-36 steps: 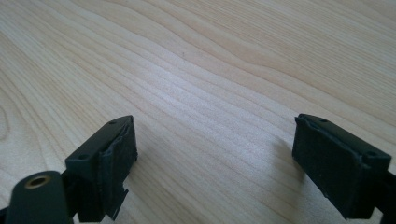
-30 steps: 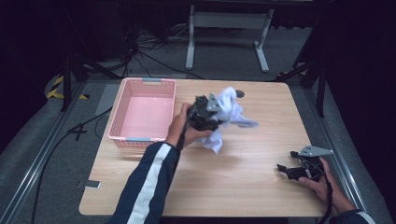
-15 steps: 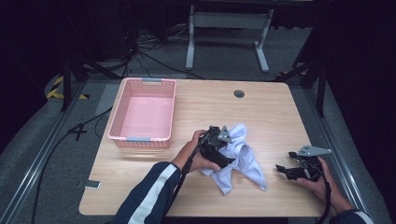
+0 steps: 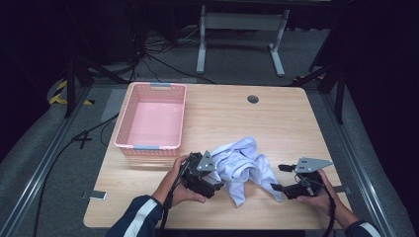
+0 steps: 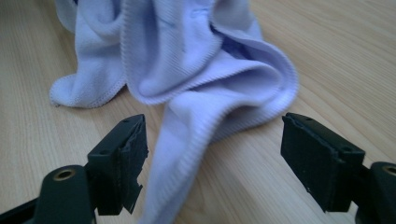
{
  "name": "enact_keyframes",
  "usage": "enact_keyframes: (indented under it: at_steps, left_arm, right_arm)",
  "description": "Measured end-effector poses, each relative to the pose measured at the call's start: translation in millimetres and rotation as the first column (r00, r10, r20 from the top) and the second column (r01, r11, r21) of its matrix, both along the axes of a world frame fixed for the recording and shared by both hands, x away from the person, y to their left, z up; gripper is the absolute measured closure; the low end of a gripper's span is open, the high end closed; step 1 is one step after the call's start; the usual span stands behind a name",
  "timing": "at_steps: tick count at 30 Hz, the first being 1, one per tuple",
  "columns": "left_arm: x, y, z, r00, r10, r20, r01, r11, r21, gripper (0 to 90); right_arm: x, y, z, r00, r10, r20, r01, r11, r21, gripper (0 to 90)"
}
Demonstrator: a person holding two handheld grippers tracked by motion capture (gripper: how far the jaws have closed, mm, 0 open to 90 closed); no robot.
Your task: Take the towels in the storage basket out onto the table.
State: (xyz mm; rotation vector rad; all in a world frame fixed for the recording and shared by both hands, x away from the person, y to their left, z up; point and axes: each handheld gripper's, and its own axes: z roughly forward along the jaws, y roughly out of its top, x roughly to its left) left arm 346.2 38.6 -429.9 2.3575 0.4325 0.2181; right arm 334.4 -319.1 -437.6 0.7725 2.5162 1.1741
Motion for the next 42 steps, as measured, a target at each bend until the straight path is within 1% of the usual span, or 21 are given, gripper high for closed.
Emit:
enact_keyframes:
  at_steps: [3,4,5,6,7,8,10,11,14,15,19,23,25,27,28,30,32,35,38,40,42]
  left_arm:
    - [2.5,-2.3,-20.4,0.9993,0.031,-0.023,-0.029,0.9974,0.065,30.9]
    - [3.3,-2.1,-23.0,0.9993,0.031,-0.022,-0.029,0.9959,0.086,45.3]
    - [5.3,-0.7,-24.9,0.9994,0.034,-0.011,-0.033,0.9956,0.087,48.4]
    - [9.0,5.2,-23.8,0.9983,0.048,-0.031,-0.047,0.9975,0.054,57.6]
    - [9.0,5.2,-23.8,0.9983,0.048,-0.031,-0.047,0.9975,0.054,61.9]
    - [9.6,10.4,-20.8,0.9978,0.067,0.002,-0.067,0.9949,0.076,65.1]
    - [9.9,14.5,-19.1,0.9966,0.082,0.01,-0.083,0.9944,0.066,70.7]
    - [9.4,23.5,-13.6,0.9938,0.104,0.038,-0.107,0.9927,0.057,72.3]
    - [9.0,34.1,-6.2,0.9883,0.141,0.057,-0.142,0.9896,0.018,73.8]
    - [9.1,40.0,-2.4,0.9856,0.157,0.064,-0.158,0.9875,0.009,73.7]
    - [10.8,63.9,6.8,0.968,0.238,0.081,-0.237,0.9713,-0.021,74.1]
    - [13.7,74.6,5.9,0.9511,0.299,0.078,-0.298,0.9543,-0.021,71.2]
    - [13.9,74.8,6.7,0.9524,0.295,0.075,-0.294,0.9553,-0.035,71.2]
    - [14.2,72.0,6.3,0.9467,0.312,0.081,-0.311,0.9502,-0.02,67.1]
    - [14.0,70.9,5.3,0.9466,0.314,0.072,-0.314,0.9493,-0.022,59.5]
    - [12.2,70.6,4.3,0.9537,0.294,0.065,-0.292,0.9559,-0.029,51.5]
    - [6.5,69.8,5.9,0.9533,0.294,0.069,-0.291,0.9553,-0.052,43.7]
    - [-10.1,67.6,12.6,0.958,0.275,0.082,-0.269,0.9602,-0.075,36.5]
    - [-32.8,65.6,16.8,0.9703,0.231,0.073,-0.223,0.9696,-0.101,36.0]
    - [-43.3,68.5,15.3,0.9709,0.233,0.055,-0.228,0.9699,-0.085,39.3]
    - [-47.3,74.1,9.3,0.9737,0.227,-0.016,-0.228,0.9703,-0.082,41.7]
  right_arm:
    - [8.4,18.1,-4.6,0.9991,0.042,0.01,-0.042,0.999,-0.03,30.4]
    - [11.4,25.1,-5.6,0.9967,0.076,0.029,-0.075,0.997,-0.037,43.9]
    - [12.2,28.0,-5.8,0.9951,0.09,0.042,-0.088,0.995,-0.044,52.8]
    - [13.3,30.6,-5.9,0.9935,0.1,0.054,-0.097,0.993,-0.062,61.5]
    - [13.3,30.6,-5.9,0.9935,0.1,0.054,-0.097,0.993,-0.062,61.5]
    - [14.7,32.4,-6.1,0.9911,0.11,0.076,-0.101,0.989,-0.111,76.6]
    - [15.6,27.7,-4.5,0.993,0.091,0.075,-0.083,0.991,-0.105,80.6]
    - [15.8,23.7,-2.4,0.9933,0.074,0.088,-0.065,0.992,-0.106,81.3]
    - [16.6,13.4,3.0,0.9948,0.03,0.097,-0.021,0.995,-0.093,81.9]
    - [17.7,0.7,8.0,0.9934,-0.018,0.113,0.028,0.996,-0.081,82.3]
    - [21.5,-23.1,14.1,0.9882,-0.104,0.112,0.11,0.993,-0.048,82.4]
    - [25.9,-50.6,17.3,0.9712,-0.209,0.115,0.215,0.976,-0.045,82.4]
    - [27.7,-56.5,16.5,0.967,-0.233,0.102,0.239,0.97,-0.048,82.3]
    - [28.4,-58.3,16.1,0.9624,-0.245,0.117,0.256,0.963,-0.089,81.6]
    - [28.8,-58.3,15.3,0.9596,-0.257,0.114,0.268,0.959,-0.089,79.4]
    - [29.7,-57.7,12.7,0.9672,-0.236,0.093,0.244,0.966,-0.087,73.6]
    - [29.6,-56.7,11.1,0.9679,-0.234,0.091,0.242,0.966,-0.088,62.8]
    - [28.0,-54.2,13.2,0.9774,-0.195,0.081,0.201,0.978,-0.064,51.8]
    - [24.6,-51.5,22.5,0.9807,-0.167,0.103,0.167,0.986,0.003,47.8]
    - [25.7,-48.0,29.1,0.977,-0.178,0.117,0.178,0.984,0.013,45.4]
    - [29.3,-43.3,33.3,0.9726,-0.187,0.138,0.187,0.982,0.012,45.4]
